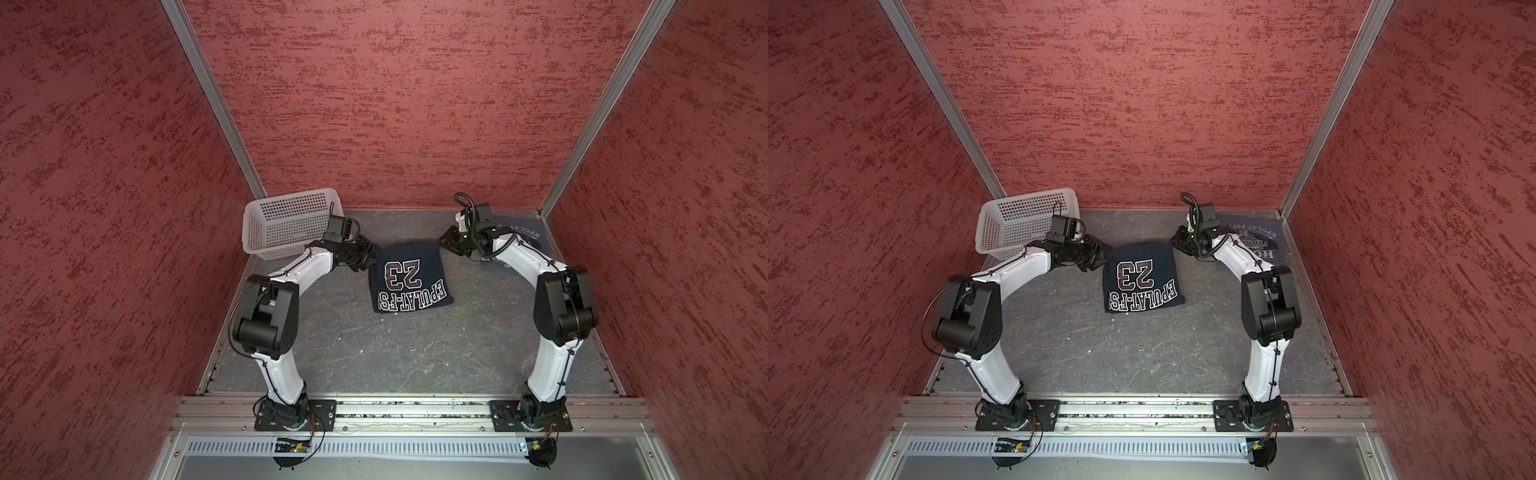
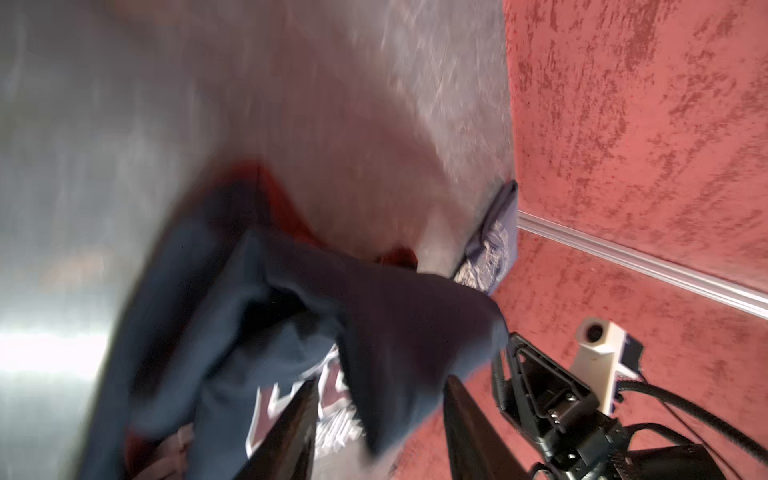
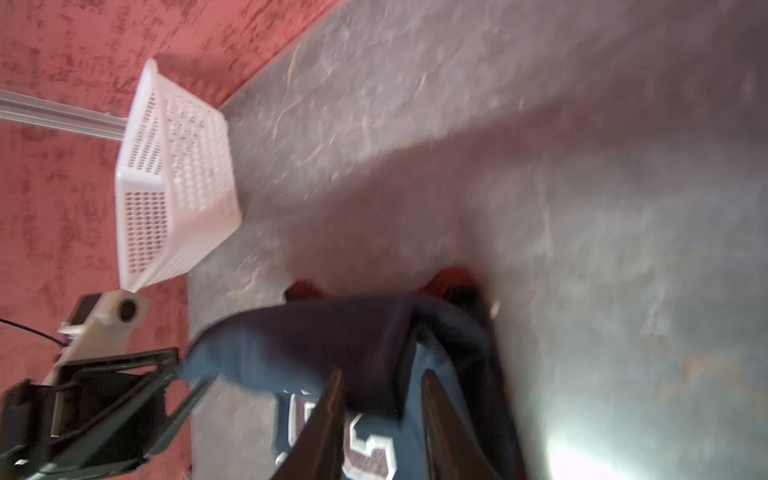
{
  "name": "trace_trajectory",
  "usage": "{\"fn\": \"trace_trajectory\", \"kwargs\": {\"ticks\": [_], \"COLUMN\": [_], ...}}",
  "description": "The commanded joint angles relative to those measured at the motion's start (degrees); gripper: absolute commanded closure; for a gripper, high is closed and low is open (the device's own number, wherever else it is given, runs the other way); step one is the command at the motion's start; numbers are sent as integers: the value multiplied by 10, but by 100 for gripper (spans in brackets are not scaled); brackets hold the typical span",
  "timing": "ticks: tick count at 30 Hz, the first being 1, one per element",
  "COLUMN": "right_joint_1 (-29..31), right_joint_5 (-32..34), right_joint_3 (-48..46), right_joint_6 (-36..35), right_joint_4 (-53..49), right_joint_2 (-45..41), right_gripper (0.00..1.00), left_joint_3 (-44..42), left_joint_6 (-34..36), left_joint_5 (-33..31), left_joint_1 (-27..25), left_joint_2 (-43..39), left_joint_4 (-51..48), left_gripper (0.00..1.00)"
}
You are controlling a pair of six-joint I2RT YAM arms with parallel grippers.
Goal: Fold and stack the tank tops
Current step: 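Flip the folded bundle away from the robot with both grippers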
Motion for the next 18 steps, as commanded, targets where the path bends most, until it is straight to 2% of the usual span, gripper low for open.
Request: {"fn": "trace_trajectory", "kwargs": {"ticks": [1, 4, 10, 14, 18], "right_joint_1": [-5, -5, 6, 24, 40], "right_joint_5": [62, 97, 75, 55, 51], "right_joint_3": [80, 67, -125, -205, -233], "right_joint_6": [-57, -91, -92, -80, -77], "right_joint_4": [-53, -85, -3, 48, 73], "right_joint_2": [29, 14, -97, -116, -89], "right_gripper": [46, 35, 26, 23, 22], "left_joint_3": [61, 18, -87, -115, -123], "left_joint_6": [62, 95, 167, 194, 193], "left_joint_5": [-39, -96, -123, -131, -108], "left_joint_1": [17, 14, -18, -47, -57], "left_joint_2": [12, -37, -94, -81, -41], "left_joint_4": [-67, -84, -91, -85, -54], "left_gripper": [42, 32, 20, 13, 13]}}
